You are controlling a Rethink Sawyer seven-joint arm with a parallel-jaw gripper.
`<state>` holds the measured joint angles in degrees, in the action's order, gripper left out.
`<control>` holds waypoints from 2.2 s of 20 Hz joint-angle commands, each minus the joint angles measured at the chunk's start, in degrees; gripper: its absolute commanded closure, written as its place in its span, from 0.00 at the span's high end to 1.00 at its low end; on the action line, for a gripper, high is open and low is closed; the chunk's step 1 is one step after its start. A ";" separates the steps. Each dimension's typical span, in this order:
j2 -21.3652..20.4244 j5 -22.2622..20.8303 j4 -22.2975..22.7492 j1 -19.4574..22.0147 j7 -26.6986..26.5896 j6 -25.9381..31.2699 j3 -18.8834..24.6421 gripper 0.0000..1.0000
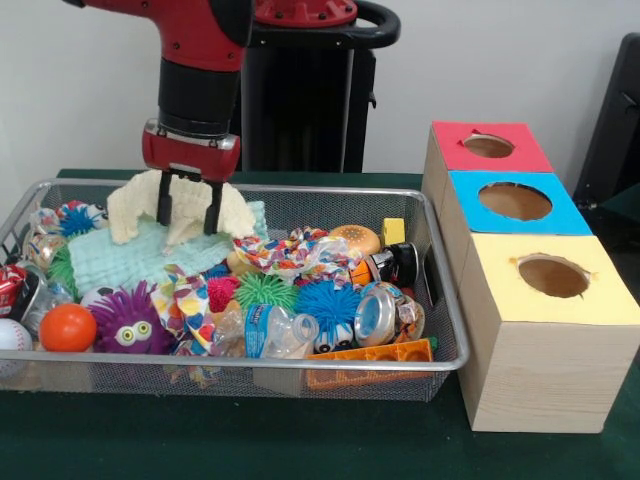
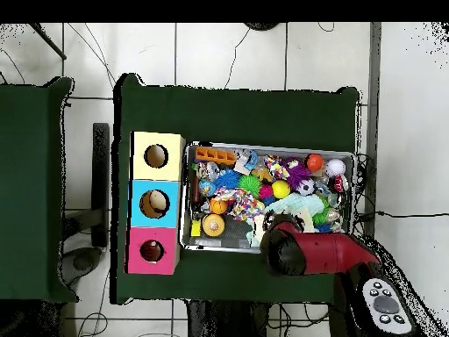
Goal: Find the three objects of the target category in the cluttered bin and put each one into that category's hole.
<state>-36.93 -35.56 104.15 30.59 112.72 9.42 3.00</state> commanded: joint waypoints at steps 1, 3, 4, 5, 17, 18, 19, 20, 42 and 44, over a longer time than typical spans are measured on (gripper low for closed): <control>-3.70 -2.52 -1.11 -0.70 -1.05 -2.75 8.85 1.00; -5.15 -1.18 -0.54 1.36 -2.64 -0.17 11.44 1.00; -5.73 -0.76 -0.37 2.03 -3.28 0.87 12.41 1.00; -6.22 -0.31 -0.38 3.13 -4.44 2.29 13.81 1.00; 5.01 -6.85 -6.54 5.37 -1.26 -9.63 14.09 1.00; 5.62 -7.29 -7.00 5.56 -1.38 -10.07 14.17 1.00; 6.87 -7.94 -8.04 5.34 -1.28 -11.18 13.80 1.00; 7.51 -8.30 -8.66 5.22 -1.17 -11.64 13.62 1.00; 10.90 -9.65 -12.20 3.16 1.69 -13.74 10.92 1.00; 11.22 -9.80 -12.36 3.36 1.36 -13.24 11.01 1.00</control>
<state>-27.72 -42.44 96.64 33.85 112.72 -2.57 11.48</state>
